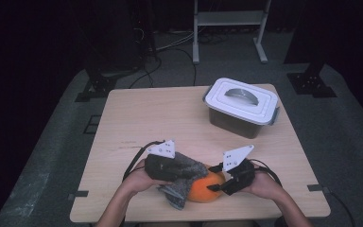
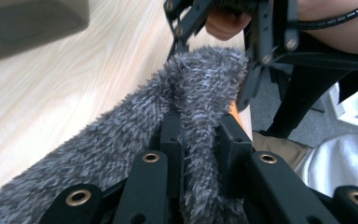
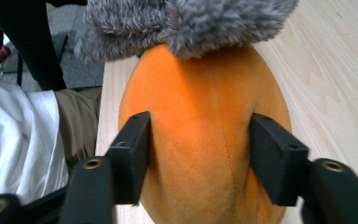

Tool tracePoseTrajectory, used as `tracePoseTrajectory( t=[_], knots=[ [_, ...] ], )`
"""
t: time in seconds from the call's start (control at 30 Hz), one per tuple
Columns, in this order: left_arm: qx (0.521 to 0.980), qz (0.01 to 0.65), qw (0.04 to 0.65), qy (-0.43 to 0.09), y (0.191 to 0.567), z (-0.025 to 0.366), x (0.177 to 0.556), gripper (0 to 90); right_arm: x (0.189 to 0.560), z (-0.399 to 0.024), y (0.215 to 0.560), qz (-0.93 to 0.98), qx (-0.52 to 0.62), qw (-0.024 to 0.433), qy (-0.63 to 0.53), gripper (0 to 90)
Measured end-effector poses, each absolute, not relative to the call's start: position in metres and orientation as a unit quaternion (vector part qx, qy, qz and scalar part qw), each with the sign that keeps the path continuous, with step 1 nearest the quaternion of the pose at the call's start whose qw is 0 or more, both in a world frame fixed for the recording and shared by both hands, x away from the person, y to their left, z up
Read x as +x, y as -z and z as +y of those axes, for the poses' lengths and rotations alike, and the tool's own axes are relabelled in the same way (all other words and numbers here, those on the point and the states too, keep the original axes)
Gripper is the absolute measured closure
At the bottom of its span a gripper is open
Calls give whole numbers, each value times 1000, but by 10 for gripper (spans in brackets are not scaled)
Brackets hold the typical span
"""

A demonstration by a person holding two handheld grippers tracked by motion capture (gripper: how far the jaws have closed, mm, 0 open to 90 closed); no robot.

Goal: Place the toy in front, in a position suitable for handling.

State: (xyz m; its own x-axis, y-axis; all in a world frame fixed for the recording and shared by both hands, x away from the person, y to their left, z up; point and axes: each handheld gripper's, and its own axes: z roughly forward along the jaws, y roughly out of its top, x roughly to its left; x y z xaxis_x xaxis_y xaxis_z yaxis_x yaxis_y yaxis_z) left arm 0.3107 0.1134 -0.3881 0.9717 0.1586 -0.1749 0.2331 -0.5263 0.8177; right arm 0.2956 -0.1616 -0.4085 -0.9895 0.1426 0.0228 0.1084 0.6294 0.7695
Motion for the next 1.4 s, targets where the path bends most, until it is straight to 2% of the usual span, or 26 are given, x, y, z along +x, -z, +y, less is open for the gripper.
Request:
tracePoseTrajectory(
  t=[0.17,0.33,0.4,0.53,0.6,0.7,0.8,1.13,1.4],
  knots=[
    [865,137,479,56,398,131,313,749,302,-171,406,894,94,20,-438,252],
    [865,151,476,46,399,146,312,743,306,-173,416,900,101,6,-424,244],
    [865,151,476,45,399,147,311,744,304,-170,417,899,96,9,-427,290],
    [862,149,484,35,392,147,311,745,301,-166,412,895,89,22,-437,471],
    [864,138,484,27,383,143,309,745,298,-163,408,893,84,35,-441,505],
    [863,110,493,26,369,131,303,745,295,-156,403,891,78,41,-446,525],
    [876,81,475,15,361,113,297,744,291,-146,400,896,63,49,-437,532],
    [880,109,463,10,369,127,306,745,296,-154,404,892,87,36,-441,545],
    [884,84,461,9,361,108,300,744,290,-137,402,893,76,46,-442,544]
  ],
)
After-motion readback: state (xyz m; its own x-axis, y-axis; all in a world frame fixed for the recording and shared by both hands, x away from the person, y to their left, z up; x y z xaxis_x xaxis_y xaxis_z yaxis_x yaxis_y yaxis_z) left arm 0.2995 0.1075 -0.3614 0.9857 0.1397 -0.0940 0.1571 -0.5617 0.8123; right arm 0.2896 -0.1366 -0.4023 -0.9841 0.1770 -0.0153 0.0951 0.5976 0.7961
